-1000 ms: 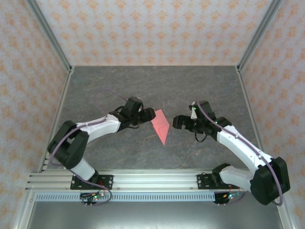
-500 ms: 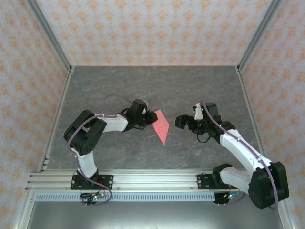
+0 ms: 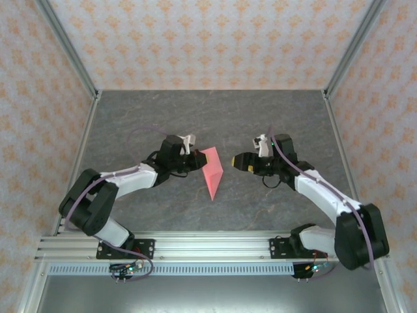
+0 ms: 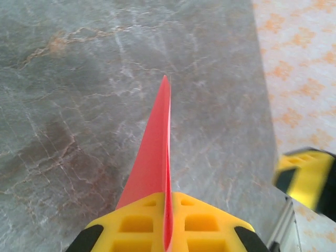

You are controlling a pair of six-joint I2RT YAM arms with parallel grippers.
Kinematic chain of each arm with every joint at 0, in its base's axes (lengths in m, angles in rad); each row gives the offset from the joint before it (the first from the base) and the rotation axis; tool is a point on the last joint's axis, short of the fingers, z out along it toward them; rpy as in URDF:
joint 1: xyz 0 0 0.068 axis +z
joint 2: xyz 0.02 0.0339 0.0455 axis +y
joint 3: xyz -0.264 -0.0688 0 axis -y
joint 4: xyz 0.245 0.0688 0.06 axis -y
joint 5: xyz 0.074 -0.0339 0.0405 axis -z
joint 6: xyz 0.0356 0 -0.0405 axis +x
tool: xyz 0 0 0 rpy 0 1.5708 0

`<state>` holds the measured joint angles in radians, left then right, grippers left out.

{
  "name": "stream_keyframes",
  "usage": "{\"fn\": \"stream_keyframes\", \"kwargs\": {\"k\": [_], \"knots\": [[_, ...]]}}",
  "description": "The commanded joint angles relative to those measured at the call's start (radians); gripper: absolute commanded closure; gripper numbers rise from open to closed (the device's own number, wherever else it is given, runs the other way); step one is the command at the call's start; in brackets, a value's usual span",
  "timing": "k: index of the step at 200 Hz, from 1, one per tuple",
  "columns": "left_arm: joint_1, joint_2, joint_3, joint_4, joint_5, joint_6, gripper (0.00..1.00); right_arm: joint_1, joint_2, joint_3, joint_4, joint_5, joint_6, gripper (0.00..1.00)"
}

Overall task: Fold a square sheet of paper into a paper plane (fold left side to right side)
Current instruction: Fold the wing for the fifth time at the center of the table.

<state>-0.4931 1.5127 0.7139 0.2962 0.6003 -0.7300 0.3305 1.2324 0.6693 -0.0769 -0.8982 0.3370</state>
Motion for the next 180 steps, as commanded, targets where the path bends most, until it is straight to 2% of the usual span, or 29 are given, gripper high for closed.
{"fn": "stream_keyframes", "kwargs": {"k": [1,59,88,148,180], "knots": [[0.016,-0.080,-0.041,0.022,0.116,0.075,1.00,-0.003,0.062,0.043,0.177,-0.172,-0.026,0.22],[0.018,-0.236,-0.079,-0.012,0.245,0.148,1.00,0.005,0.224,0.082,0.266,-0.379,-0.086,0.26],[0.019,-0.282,-0.079,-0.049,0.253,0.175,1.00,0.029,0.235,0.091,0.248,-0.447,-0.129,0.27],[0.017,-0.296,-0.078,-0.045,0.279,0.178,1.00,0.074,0.268,0.187,-0.048,-0.533,-0.352,0.50],[0.016,-0.274,-0.063,-0.093,0.270,0.191,1.00,0.075,0.284,0.221,-0.162,-0.542,-0.436,0.59]]}}
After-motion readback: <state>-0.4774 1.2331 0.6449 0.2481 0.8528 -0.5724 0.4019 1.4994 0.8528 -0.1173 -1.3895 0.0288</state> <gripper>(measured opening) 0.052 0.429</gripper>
